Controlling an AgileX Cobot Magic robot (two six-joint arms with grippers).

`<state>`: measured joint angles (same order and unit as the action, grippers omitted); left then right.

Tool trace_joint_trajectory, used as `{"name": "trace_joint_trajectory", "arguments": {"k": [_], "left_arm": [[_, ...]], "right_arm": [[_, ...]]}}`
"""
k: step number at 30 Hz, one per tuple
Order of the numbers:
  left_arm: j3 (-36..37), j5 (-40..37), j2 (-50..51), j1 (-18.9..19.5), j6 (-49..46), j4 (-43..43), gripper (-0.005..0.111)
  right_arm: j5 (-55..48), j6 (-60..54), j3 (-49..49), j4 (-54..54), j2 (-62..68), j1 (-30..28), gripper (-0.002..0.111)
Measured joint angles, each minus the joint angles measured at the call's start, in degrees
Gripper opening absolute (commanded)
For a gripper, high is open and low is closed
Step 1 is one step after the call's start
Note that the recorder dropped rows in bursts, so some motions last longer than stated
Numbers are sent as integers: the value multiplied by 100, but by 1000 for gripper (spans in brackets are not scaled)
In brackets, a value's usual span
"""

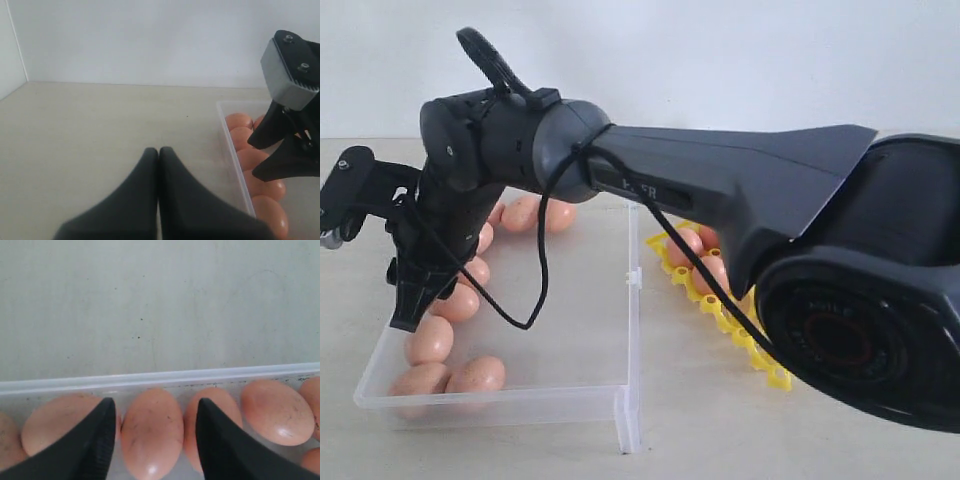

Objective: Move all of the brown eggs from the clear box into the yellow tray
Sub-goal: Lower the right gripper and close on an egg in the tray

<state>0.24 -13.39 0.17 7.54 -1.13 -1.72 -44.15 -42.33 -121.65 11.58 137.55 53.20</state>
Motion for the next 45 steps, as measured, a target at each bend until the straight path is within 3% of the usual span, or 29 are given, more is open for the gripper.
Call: {"name": "trace_joint_trajectory", "arguments": {"k": [11, 36, 40, 45], "left_arm": [[0, 0, 0, 0, 0, 0, -4], [0, 0, 0, 0, 0, 0, -4], [0, 0, 0, 0, 0, 0, -4], [0, 0, 0, 0, 0, 0, -4]], "right_arm": [[156, 698, 0, 5, 299, -263, 49], [119, 519, -25, 500, 499, -340, 49], [76, 514, -35, 500, 520, -340, 64], [-38, 500, -17, 461, 620, -340, 64]]}}
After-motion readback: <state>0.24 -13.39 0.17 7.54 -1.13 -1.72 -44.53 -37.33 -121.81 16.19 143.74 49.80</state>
